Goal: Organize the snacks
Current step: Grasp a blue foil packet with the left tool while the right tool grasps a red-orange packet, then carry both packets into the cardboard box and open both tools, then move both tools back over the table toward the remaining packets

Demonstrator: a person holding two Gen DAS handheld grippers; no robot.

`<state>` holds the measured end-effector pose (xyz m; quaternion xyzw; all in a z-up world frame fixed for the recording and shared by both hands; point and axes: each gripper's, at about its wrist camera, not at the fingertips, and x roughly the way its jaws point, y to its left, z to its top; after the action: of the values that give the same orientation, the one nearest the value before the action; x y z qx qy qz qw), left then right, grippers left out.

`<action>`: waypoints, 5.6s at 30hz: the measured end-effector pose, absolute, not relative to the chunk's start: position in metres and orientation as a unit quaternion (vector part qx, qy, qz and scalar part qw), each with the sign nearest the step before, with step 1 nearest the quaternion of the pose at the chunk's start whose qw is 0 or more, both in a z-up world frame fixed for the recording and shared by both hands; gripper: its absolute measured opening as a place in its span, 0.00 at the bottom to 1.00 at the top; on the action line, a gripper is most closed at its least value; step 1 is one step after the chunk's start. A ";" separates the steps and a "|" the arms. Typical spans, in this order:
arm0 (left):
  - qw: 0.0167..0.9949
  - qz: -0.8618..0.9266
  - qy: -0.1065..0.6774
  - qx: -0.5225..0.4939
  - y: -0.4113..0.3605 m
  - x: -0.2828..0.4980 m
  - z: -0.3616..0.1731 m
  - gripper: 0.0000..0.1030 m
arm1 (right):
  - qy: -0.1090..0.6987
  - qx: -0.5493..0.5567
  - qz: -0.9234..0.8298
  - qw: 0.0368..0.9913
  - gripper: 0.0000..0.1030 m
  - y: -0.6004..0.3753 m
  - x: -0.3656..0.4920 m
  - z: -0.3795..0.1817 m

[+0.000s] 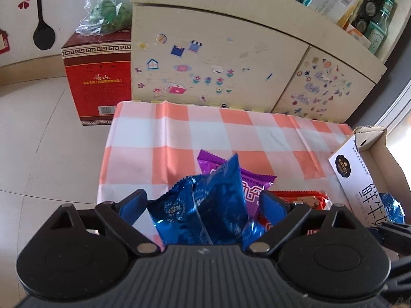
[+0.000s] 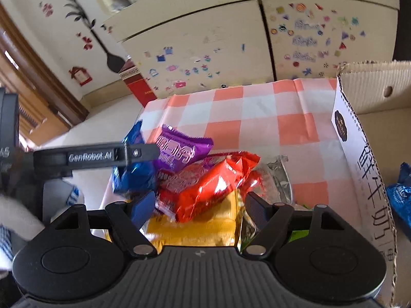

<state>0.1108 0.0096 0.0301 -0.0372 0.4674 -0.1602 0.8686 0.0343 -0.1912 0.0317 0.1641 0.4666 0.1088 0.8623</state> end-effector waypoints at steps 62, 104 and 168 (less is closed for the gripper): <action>0.911 -0.187 0.360 0.075 -0.030 0.077 0.058 0.38 | 0.376 0.035 0.112 0.919 0.30 -0.184 0.037 0.068; 0.894 -0.320 0.309 0.044 -0.167 0.039 0.101 0.38 | 0.287 0.086 -0.042 0.953 0.30 -0.320 -0.033 0.130; 0.876 -0.251 0.404 0.072 -0.038 0.022 0.077 0.89 | 0.353 0.087 -0.008 0.931 0.88 -0.265 -0.049 0.096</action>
<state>0.0225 -0.0376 0.0774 0.0717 0.4045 -0.2513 0.8764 -0.0492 -0.2653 0.0960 0.0869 0.3532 -0.0080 0.9315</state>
